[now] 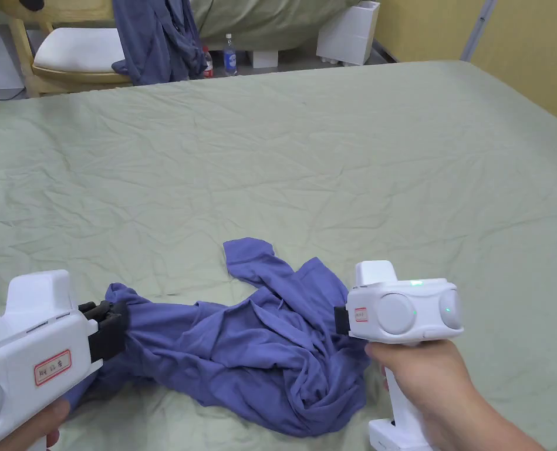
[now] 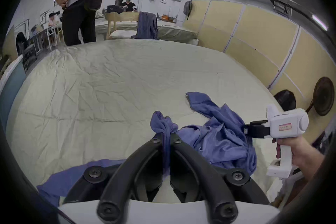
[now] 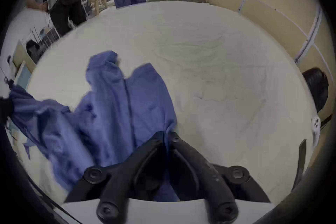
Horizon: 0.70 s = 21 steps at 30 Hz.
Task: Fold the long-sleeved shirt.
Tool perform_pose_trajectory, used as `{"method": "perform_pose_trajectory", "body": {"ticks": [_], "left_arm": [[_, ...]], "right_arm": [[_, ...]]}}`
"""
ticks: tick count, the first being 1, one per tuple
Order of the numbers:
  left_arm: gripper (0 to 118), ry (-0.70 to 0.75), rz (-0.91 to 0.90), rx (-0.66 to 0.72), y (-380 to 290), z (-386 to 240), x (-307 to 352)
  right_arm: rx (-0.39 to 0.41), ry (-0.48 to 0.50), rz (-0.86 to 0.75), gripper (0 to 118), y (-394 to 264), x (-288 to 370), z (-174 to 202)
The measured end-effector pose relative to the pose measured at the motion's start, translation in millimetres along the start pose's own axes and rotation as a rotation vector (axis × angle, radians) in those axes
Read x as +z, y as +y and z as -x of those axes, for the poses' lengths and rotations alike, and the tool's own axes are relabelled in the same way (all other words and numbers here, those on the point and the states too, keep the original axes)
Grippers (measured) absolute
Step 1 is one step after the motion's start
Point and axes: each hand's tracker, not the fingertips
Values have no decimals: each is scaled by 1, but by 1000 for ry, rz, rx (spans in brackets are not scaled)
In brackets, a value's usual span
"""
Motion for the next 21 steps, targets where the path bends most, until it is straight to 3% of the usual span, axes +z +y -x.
{"method": "perform_pose_trajectory", "body": {"ticks": [2, 4, 8, 15, 18, 21], "left_arm": [[4, -1, -22, 45, 1, -1, 16], [4, 4, -46, 91, 2, -3, 33], [4, 9, -103, 96, 4, -13, 75], [4, 41, -327, 126, 36, -21, 171], [4, 51, -384, 111, 66, -19, 207], [4, 75, -452, 118, 102, -7, 235]], "right_arm": [[8, 30, -143, 7, -6, 34, 2], [84, 31, -265, 7, -17, 78, 15], [84, 106, -471, 7, -35, 161, 29], [114, 163, -680, 7, -35, 276, 46], [82, 178, -722, 7, -9, 314, 44], [103, 113, -770, 7, 32, 344, 45]]}}
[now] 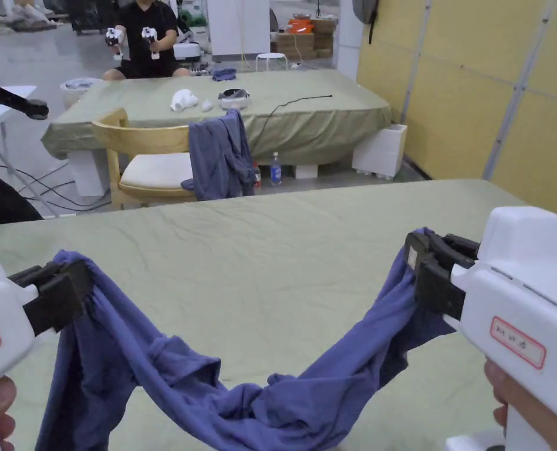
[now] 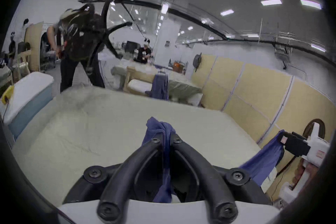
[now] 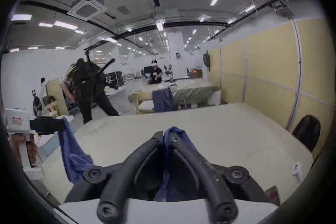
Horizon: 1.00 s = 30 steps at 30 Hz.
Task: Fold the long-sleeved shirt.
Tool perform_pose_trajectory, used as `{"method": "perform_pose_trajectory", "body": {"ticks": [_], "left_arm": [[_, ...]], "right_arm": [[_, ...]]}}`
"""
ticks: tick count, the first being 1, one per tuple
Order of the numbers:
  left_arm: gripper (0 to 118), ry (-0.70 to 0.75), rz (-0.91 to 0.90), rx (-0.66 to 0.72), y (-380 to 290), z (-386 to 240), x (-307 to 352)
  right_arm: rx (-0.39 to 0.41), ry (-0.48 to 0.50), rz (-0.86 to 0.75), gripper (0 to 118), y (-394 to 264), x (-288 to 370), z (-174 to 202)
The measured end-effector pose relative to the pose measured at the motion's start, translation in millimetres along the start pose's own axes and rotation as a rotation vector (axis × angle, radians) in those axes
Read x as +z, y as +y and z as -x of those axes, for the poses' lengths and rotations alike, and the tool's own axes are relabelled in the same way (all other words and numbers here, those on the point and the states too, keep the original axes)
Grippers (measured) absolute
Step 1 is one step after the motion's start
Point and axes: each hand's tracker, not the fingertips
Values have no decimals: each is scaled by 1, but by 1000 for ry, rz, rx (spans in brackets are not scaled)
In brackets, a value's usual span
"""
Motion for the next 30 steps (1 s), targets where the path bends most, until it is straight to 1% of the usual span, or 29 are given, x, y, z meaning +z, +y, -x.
{"method": "perform_pose_trajectory", "body": {"ticks": [2, 6, 7, 9, 11, 12, 14, 16, 17, 18, 19, 20, 21, 22, 23, 25, 30], "left_arm": [[4, 17, -30, 1, 28, 7, 2], [4, 24, -73, 68, 85, 24, -5], [4, 25, -91, 73, 99, 27, -8], [4, 27, -121, 85, 124, 30, -17], [4, 25, -124, 99, 148, 34, -29], [4, 21, -119, 112, 162, 36, -36], [4, 6, -124, 178, 184, 41, -48], [4, 13, -138, 164, 207, 40, -65], [4, 18, -143, 158, 215, 39, -73], [4, 30, -143, 154, 226, 38, -84], [4, 44, -143, 147, 236, 38, -94], [4, 62, -145, 140, 243, 39, -103], [4, 87, -155, 144, 249, 39, -112], [4, 93, -161, 128, 255, 39, -121], [4, 95, -163, 113, 260, 40, -127], [4, 103, -173, 81, 270, 41, -143], [4, 121, -171, 124, 284, 50, -172]], "right_arm": [[45, -49, -27, 7, 32, -9, -2], [55, -98, -25, 7, 102, -43, -8], [68, -106, -15, 7, 120, -56, -9], [67, -130, 15, 7, 150, -80, -11], [102, -181, 24, 7, 177, -100, -9], [93, -194, 20, 7, 191, -112, -9], [48, -182, 33, 7, 216, -130, -10], [-74, -147, 76, 7, 242, -154, -12], [-105, -150, 82, 7, 252, -163, -12], [-132, -176, 81, 7, 262, -170, -13], [-114, -181, 71, 7, 272, -179, -11], [-111, -207, 67, 7, 281, -185, -9], [-90, -236, 58, 7, 289, -192, -6], [-90, -239, 56, 7, 296, -198, -5], [-93, -235, 55, 7, 301, -203, -5], [-127, -231, 56, 7, 312, -215, -5], [-132, -235, 66, 7, 316, -242, 0]]}}
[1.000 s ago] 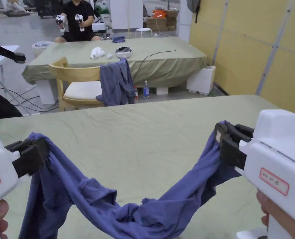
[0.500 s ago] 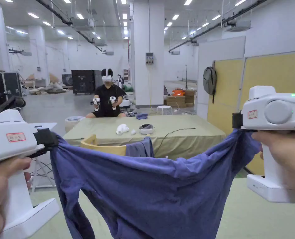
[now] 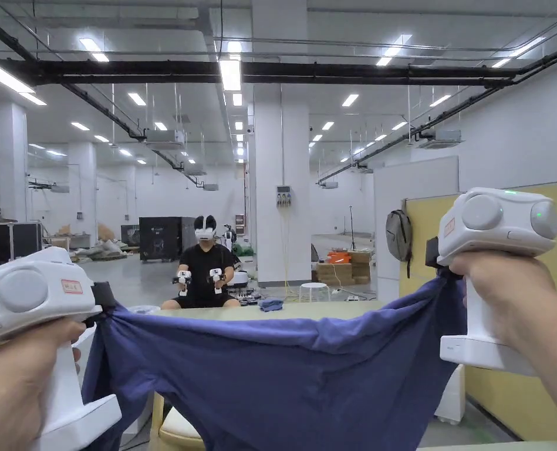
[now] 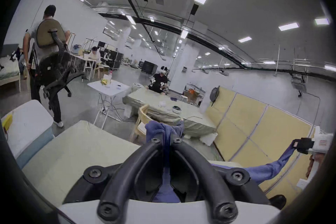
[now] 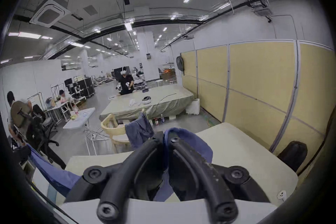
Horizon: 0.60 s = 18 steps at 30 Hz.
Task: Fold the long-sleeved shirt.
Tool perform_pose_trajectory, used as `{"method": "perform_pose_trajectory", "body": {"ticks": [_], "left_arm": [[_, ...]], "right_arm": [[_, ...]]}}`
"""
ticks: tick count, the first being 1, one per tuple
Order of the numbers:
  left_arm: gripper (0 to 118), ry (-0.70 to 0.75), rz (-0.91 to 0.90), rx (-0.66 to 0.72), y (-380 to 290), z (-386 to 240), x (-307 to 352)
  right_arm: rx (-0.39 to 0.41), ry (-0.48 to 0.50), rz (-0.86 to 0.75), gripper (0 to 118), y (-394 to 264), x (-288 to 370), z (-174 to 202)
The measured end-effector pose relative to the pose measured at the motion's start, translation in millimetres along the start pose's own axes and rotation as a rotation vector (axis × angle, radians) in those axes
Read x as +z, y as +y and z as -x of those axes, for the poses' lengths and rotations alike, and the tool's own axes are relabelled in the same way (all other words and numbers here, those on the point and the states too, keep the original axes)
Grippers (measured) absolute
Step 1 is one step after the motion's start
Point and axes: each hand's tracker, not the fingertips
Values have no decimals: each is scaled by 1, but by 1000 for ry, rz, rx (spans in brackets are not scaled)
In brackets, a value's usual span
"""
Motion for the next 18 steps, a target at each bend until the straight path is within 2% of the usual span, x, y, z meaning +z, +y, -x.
{"method": "perform_pose_trajectory", "body": {"ticks": [5, 8, 18], "left_arm": [[4, 29, 30, 2, -20, 17, -27], [4, 51, 68, -29, -58, 38, -44], [4, 106, 367, 52, -266, 144, -82]], "right_arm": [[21, 10, 31, 7, -27, -33, 4], [35, 29, 84, 7, -70, -61, 0], [47, 76, 442, 7, -310, -142, -32]]}}
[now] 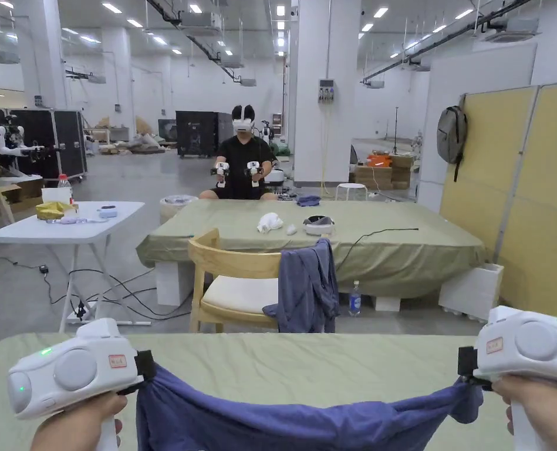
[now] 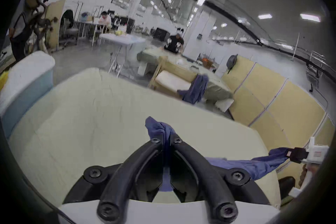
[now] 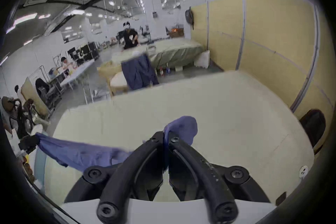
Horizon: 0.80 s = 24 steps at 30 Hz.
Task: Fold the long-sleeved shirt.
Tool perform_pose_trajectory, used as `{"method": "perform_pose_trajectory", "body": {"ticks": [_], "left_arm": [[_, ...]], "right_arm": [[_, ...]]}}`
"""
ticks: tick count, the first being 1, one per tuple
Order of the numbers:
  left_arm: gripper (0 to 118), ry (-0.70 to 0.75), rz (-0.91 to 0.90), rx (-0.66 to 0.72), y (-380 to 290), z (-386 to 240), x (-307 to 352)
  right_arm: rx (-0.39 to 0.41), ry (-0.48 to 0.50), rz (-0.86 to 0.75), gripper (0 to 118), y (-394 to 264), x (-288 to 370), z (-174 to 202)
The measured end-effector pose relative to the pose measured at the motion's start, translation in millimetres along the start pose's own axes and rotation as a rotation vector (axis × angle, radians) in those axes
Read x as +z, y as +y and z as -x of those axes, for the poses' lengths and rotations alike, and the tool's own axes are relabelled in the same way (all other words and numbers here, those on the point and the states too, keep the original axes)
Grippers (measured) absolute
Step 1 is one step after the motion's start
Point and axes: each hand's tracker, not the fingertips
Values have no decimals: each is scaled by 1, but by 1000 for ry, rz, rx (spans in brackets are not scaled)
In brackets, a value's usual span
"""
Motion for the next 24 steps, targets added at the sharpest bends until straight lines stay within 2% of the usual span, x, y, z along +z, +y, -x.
{"method": "perform_pose_trajectory", "body": {"ticks": [4, 6, 10, 15, 24], "left_arm": [[4, 27, 110, -7, -68, 34, -7], [4, 19, 163, -12, -101, 50, 2], [4, 17, 198, -16, -142, 70, 29], [4, -21, 214, -62, -173, 80, 85], [4, -25, 281, -54, -215, 96, 178]], "right_arm": [[2, -10, 114, 7, -82, -33, -15], [16, -15, 172, 7, -123, -30, -20], [-15, 12, 212, 7, -180, -14, -35], [-10, 27, 240, 7, -227, 23, -55], [-24, 51, 256, 8, -285, 103, -92]]}}
